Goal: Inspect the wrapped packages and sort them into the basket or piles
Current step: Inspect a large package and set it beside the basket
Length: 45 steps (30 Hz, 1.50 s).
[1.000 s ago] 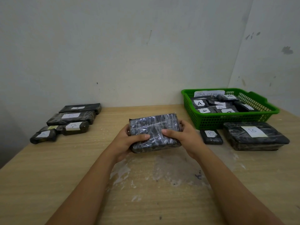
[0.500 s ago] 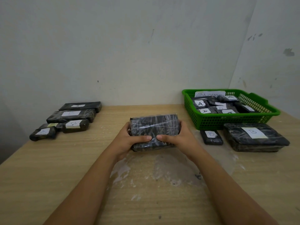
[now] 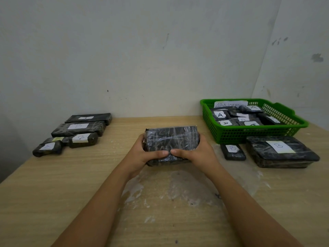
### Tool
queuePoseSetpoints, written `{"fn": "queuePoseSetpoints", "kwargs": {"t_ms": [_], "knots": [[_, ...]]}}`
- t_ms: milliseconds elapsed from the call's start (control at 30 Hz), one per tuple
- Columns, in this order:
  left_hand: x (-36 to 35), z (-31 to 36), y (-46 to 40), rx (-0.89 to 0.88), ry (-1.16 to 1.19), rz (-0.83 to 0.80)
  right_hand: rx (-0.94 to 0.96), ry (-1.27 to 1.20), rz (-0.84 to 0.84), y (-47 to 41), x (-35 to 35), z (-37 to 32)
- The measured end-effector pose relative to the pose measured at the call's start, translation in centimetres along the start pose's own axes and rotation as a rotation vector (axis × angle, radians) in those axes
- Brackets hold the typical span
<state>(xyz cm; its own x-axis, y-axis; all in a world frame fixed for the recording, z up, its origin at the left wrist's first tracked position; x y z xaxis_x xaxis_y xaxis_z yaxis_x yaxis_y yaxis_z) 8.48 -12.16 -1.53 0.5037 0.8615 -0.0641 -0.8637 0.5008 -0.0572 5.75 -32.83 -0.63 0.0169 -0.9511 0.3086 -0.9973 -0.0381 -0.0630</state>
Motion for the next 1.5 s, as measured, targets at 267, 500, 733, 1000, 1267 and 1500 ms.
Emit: {"fn": "queuePoseSetpoints", "kwargs": {"t_ms": [267, 500, 733, 1000, 1267, 1500], "knots": [[0.2, -0.1, -0.1, -0.009, 0.093, -0.003, 0.002, -0.142, -0.127, -0.1, 0.1, 0.0], [-0.1, 0.3, 0.1, -0.017, 0.106, 0.004, 0.008, -0.233, -0.119, -0.2, 0.3, 0.3], [-0.9, 1.0, 0.3, -0.037, 0.066, 0.04, 0.002, -0.172, -0.015, 0.2, 0.5, -0.3], [-0.4, 0.4, 0.3, -0.013, -0.029, 0.134, -0.012, -0.051, 0.081, 0.4, 0.5, -0.2], [-0.3, 0.6, 0.6, -0.055, -0.048, 0.213, -0.004, -0.075, 0.098, 1.0, 0.3, -0.8], [-1.3, 1.1, 0.7, -0.073, -0.047, 0.185, 0.006, -0.103, 0.242, 2.3, 1.2, -1.7]]}}
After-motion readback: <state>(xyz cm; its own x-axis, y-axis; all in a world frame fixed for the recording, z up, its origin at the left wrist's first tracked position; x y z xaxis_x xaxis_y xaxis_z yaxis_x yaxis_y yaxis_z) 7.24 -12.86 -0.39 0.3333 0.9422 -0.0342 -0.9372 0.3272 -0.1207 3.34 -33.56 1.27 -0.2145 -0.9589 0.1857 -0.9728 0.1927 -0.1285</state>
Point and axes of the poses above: each hand's wrist, its own y-axis away from the middle knuckle, its own x-axis out of the back of the hand, z = x × y, the point moved 10 cm from there along -y, towards the middle knuckle, and after that the axes turned 13 degrees about -z, right-handed, at the moved point
